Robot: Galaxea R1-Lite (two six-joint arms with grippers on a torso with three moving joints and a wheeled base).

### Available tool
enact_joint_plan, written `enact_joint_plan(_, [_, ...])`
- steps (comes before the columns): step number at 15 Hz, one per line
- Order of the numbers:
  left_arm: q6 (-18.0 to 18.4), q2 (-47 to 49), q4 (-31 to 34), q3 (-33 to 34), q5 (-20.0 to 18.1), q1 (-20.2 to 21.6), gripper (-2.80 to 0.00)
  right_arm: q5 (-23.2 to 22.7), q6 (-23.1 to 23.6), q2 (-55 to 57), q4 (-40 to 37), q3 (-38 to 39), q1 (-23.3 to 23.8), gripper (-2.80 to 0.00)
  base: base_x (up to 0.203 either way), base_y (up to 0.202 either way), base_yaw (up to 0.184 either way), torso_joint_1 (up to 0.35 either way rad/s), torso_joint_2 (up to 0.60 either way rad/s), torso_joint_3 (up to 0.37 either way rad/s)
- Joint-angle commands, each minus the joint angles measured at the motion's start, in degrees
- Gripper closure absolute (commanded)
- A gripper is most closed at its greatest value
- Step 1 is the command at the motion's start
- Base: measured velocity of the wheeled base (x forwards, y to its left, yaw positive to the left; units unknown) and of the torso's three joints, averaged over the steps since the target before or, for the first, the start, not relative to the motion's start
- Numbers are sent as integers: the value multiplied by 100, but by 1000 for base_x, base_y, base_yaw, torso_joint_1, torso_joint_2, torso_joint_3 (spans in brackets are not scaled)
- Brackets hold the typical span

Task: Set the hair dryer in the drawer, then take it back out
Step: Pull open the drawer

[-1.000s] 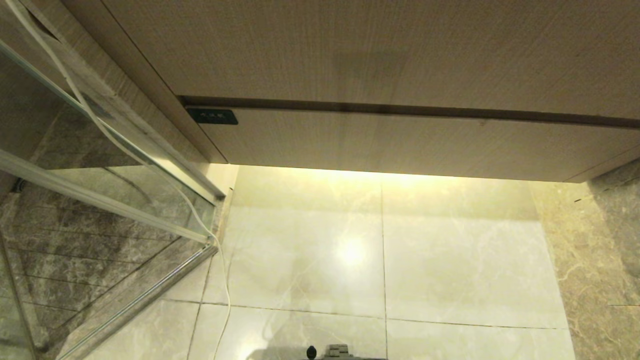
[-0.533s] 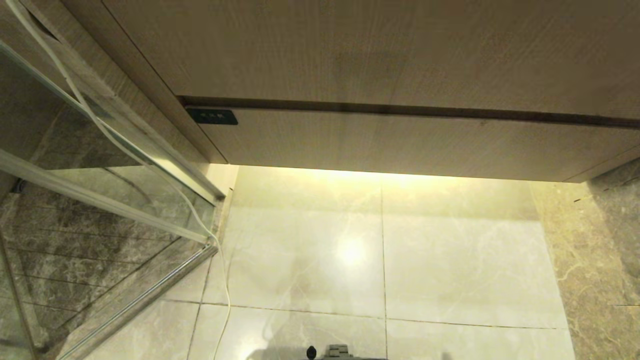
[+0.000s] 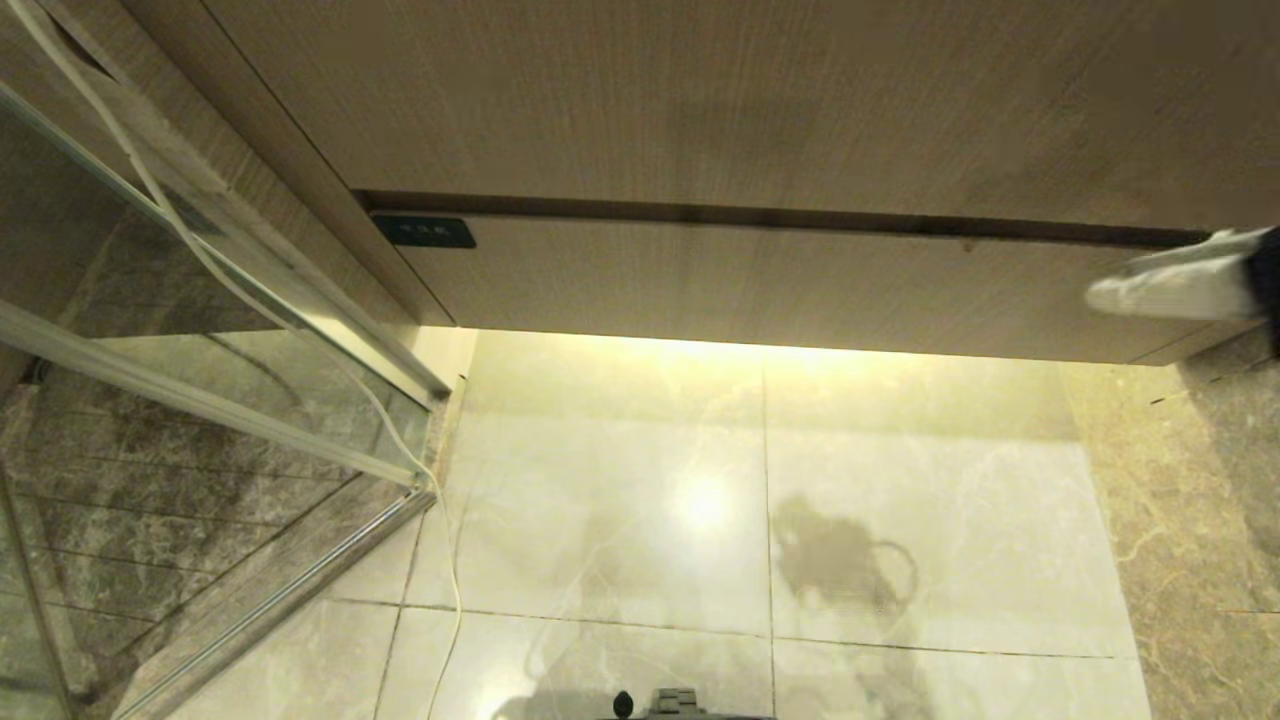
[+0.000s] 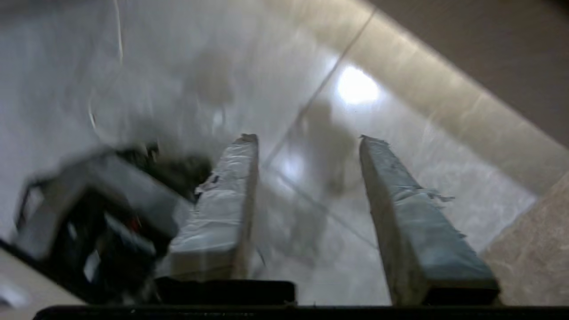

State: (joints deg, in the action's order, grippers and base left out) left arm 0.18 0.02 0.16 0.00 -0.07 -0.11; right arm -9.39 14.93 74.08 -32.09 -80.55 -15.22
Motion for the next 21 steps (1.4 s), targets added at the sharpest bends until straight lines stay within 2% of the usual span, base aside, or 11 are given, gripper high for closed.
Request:
enact_joint_plan(1, [-1, -2, 2, 1, -1, 2, 0, -133, 731, 1366, -339, -187, -42, -280, 0, 0, 0, 0, 0, 0])
enact_joint_plan(2, [-1, -2, 2, 9, -1, 2, 0, -344, 803, 1514, 46, -68, -2, -280, 0, 0, 0, 0, 0, 0])
enact_joint_plan(4, [-2, -2, 2, 8, -1, 2, 0, -850, 1130, 1725, 1394, 568, 132, -280, 0, 0, 0, 0, 0, 0])
enact_joint_plan(5, [-1, -2, 2, 0, -1, 2, 0, -1156, 1508, 1881, 2077, 807, 261, -280, 0, 0, 0, 0, 0, 0])
enact_joint_plan(6, [-1, -2, 2, 0, -1, 2, 0, -1576, 2089, 2045, 2447, 905, 421, -280, 0, 0, 0, 0, 0, 0])
enact_joint_plan(9, [-1, -2, 2, 0, -1, 2, 0, -2437, 3785, 2196, 2886, 1017, 979, -280, 0, 0, 0, 0, 0, 0])
enact_joint_plan(10, [-1, -2, 2, 1, -1, 2, 0, -2669, 4045, 2197, 3204, 1032, 1162, -280, 0, 0, 0, 0, 0, 0])
enact_joint_plan(13, [-1, -2, 2, 9, 7, 2, 0, -2768, 4163, 2172, 4671, 1395, 1233, -280, 0, 0, 0, 0, 0, 0])
enact_joint_plan(16, [-1, -2, 2, 9, -1, 2, 0, -2773, 4257, 2337, 5225, 1368, 1231, -280, 0, 0, 0, 0, 0, 0])
enact_joint_plan(18, [-6, -2, 2, 4, -1, 2, 0, -2759, 4342, 2439, 5429, 1367, 1231, -280, 0, 0, 0, 0, 0, 0])
enact_joint_plan(21, [-1, -2, 2, 9, 7, 2, 0, -2627, 4346, 2420, 4967, 1471, 1245, -280, 0, 0, 0, 0, 0, 0])
